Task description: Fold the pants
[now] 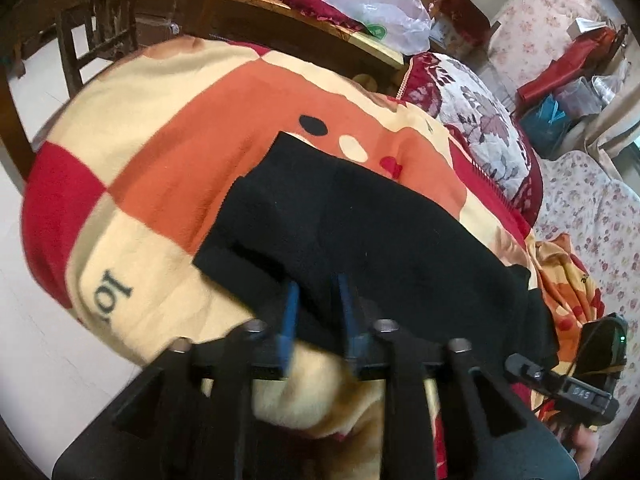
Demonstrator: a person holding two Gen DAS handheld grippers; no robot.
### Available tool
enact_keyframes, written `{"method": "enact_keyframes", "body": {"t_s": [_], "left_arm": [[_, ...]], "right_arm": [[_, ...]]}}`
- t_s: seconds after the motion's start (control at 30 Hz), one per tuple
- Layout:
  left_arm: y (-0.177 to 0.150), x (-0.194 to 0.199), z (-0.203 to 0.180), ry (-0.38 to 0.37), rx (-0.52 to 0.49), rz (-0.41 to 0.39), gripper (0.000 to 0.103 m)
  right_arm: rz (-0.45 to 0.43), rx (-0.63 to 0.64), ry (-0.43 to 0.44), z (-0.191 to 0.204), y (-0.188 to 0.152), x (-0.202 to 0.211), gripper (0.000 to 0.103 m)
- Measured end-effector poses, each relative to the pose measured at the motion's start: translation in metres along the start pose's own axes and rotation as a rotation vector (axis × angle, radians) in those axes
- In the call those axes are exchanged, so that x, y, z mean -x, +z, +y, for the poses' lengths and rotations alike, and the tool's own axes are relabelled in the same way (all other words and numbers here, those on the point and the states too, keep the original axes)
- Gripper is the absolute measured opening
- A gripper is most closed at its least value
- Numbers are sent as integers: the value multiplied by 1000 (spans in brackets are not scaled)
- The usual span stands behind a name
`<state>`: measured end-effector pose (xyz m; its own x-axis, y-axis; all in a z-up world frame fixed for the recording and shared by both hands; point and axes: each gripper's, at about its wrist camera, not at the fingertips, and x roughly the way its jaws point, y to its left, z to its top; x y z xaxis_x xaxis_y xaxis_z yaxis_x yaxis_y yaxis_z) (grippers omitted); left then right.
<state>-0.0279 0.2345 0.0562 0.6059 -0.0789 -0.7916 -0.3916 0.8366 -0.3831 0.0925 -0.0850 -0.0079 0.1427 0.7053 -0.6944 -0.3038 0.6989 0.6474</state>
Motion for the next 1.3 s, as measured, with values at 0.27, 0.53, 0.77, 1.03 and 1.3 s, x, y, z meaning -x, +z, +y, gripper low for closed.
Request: {"method": "enact_keyframes", "body": {"t_s": [0.27,0.53,0.77,1.03,1.3], "left_arm": [[-7,41,-18,20,-31,-109,48],[-26,14,-95,-145,-156,38,55],[-58,-21,-167,-372,-197,246,55],[-72,-44,-202,-428,-94,299,69],[-81,-52,-198,-495,154,395,70]], "right_arm": [[-116,25,-87,-27,-15,75,40],[-274,-165,-221,-105,-14,144,41],[-328,-330,-244,-154,-9,170,44],[-358,-424,-186,-177,-6,170,44],[-367,-425,-144,-182,-5,170,44]]}}
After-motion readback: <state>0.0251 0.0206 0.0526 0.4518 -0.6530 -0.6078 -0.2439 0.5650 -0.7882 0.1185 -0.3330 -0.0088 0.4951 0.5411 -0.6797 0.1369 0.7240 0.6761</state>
